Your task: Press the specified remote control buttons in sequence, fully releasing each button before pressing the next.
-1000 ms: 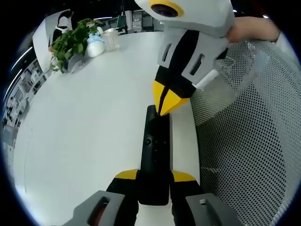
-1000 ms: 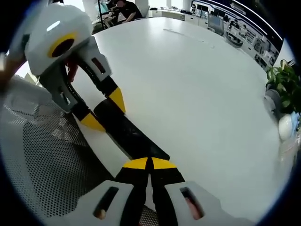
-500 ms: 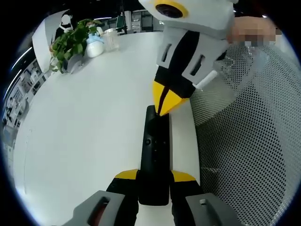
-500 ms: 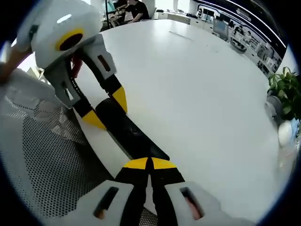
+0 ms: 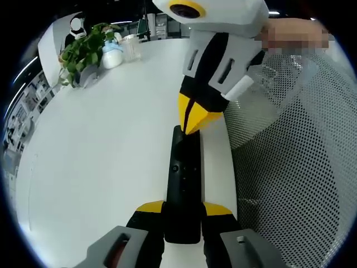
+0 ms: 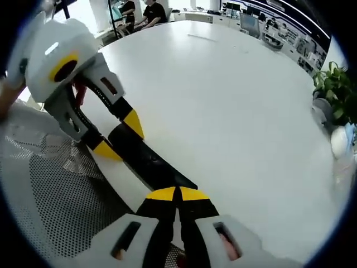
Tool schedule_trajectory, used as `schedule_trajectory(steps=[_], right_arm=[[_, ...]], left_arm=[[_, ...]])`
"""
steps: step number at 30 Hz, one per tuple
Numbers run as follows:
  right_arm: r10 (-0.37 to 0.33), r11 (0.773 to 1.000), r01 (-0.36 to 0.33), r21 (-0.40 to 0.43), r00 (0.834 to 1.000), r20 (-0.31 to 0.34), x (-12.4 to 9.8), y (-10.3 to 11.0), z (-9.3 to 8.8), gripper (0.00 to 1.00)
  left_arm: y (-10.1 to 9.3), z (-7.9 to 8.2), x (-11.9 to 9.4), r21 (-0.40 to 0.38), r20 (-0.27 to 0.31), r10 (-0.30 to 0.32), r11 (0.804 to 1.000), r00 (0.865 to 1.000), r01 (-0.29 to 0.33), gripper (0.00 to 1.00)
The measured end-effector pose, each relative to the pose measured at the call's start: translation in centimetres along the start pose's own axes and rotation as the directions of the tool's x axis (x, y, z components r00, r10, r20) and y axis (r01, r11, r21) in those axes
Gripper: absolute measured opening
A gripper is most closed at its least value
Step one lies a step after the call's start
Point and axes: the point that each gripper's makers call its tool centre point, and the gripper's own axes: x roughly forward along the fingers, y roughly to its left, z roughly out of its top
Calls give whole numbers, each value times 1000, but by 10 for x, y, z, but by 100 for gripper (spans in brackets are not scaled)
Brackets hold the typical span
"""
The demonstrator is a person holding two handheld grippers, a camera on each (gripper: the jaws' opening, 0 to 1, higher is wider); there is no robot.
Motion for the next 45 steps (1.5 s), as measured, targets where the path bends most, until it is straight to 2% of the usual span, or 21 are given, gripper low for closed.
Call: schedule_trajectory(steps=[6, 12, 22, 30, 38, 45], right_arm=[[-6, 999, 5, -40, 1000, -11, 2, 2, -2, 0], [-6, 999, 5, -38, 1000, -7, 3, 2, -2, 0], [-29, 993, 29, -113, 1000, -1, 3, 2, -2, 0], [-9, 998, 9, -63, 1000, 5, 3, 1, -1, 0], [-5, 997, 7, -83, 1000, 15, 3, 2, 0, 0], [0, 998, 2, -62, 1000, 23, 4, 1, 0, 0]], left_arm=[[0, 0, 0, 0, -1, 0, 1000, 1000, 0, 25], [0, 0, 0, -1, -3, 0, 1000, 1000, 0, 25], [0, 0, 0, -1, -10, 0, 1000, 1000, 0, 25], [0, 0, 0, -10, -4, 2, 1000, 1000, -2, 25], [1, 1, 0, -11, -7, 1, 1000, 1000, -1, 25], [1, 1, 1, -11, -6, 3, 1000, 1000, -3, 25]])
